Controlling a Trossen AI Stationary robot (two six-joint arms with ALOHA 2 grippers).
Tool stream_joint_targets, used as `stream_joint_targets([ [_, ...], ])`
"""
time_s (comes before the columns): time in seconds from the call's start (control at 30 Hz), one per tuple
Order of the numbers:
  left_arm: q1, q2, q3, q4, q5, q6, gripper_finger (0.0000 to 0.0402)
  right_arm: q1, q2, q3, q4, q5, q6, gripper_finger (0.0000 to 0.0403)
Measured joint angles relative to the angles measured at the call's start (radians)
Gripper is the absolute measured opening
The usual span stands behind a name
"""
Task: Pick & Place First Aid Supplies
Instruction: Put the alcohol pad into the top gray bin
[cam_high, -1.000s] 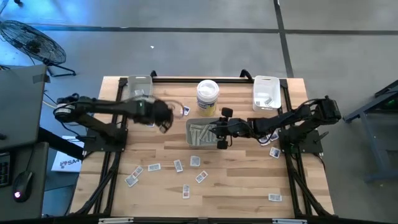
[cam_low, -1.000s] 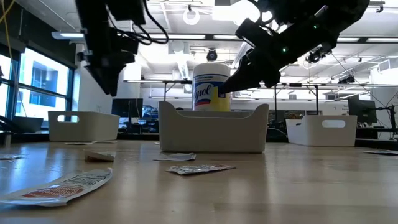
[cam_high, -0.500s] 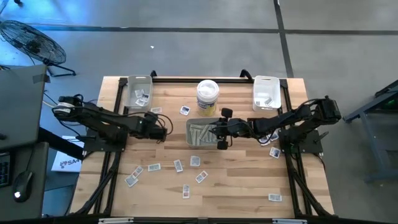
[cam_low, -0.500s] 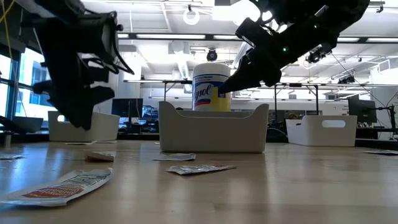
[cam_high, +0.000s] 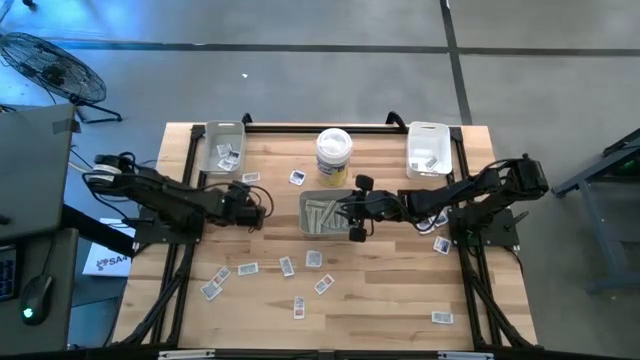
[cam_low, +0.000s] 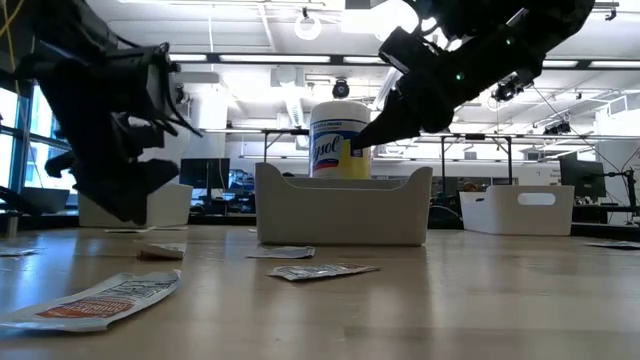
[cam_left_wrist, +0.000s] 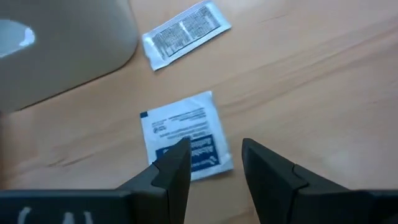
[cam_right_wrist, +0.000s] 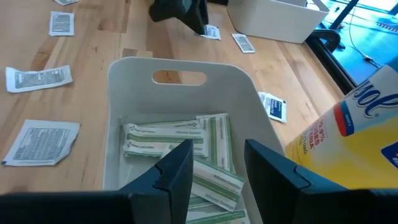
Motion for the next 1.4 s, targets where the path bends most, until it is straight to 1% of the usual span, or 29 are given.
stream_joint_targets([
  [0.13, -0.001, 0.027, -0.039, 0.064, -0.011, 0.003, 0.0135, 0.0, 0.0, 0.0, 0.0, 0.002, 0.012, 0.0138],
  [0.23, -0.002, 0.047, -0.044, 0.078, -0.011, 0.002, 0.0118, 0.0, 0.0, 0.0, -0.004, 0.003, 0.013, 0.0138],
  [0.33, -0.002, 0.057, -0.044, 0.089, -0.007, 0.002, 0.009, 0.0, 0.0, 0.0, -0.004, 0.003, 0.024, 0.0138],
  [0.53, -0.002, 0.058, -0.044, 0.091, 0.012, -0.006, 0.0021, 0.0, 0.0, 0.0, -0.004, -0.004, 0.031, 0.0138],
  [0.6, -0.001, 0.058, -0.044, 0.091, 0.015, -0.006, 0.0006, 0.0, 0.0, 0.0, -0.004, -0.017, 0.032, 0.0138],
  [0.73, -0.001, 0.059, -0.043, 0.09, 0.016, -0.005, 0.0006, 0.0, 0.0, 0.0, -0.004, -0.028, 0.031, 0.0138],
  [0.83, -0.012, 0.059, -0.023, 0.078, 0.018, 0.023, 0.0002, 0.001, 0.0, 0.0, -0.004, -0.031, 0.031, 0.0138],
  [0.97, -0.053, 0.063, 0.053, 0.022, 0.033, 0.061, 0.0001, 0.0, 0.0, 0.0, -0.004, -0.031, 0.032, 0.0138],
  [1.2, -0.099, 0.061, 0.193, -0.104, -0.007, 0.085, 0.0, 0.0, 0.0, 0.0, -0.008, -0.042, 0.032, 0.0138],
  [1.33, -0.12, 0.061, 0.237, -0.158, -0.035, 0.085, 0.0, 0.0, 0.0, 0.0, -0.01, -0.042, 0.034, 0.0138],
  [1.4, -0.119, 0.061, 0.24, -0.159, -0.011, 0.085, 0.0, 0.001, 0.0, 0.0, -0.011, -0.042, 0.047, 0.0138],
])
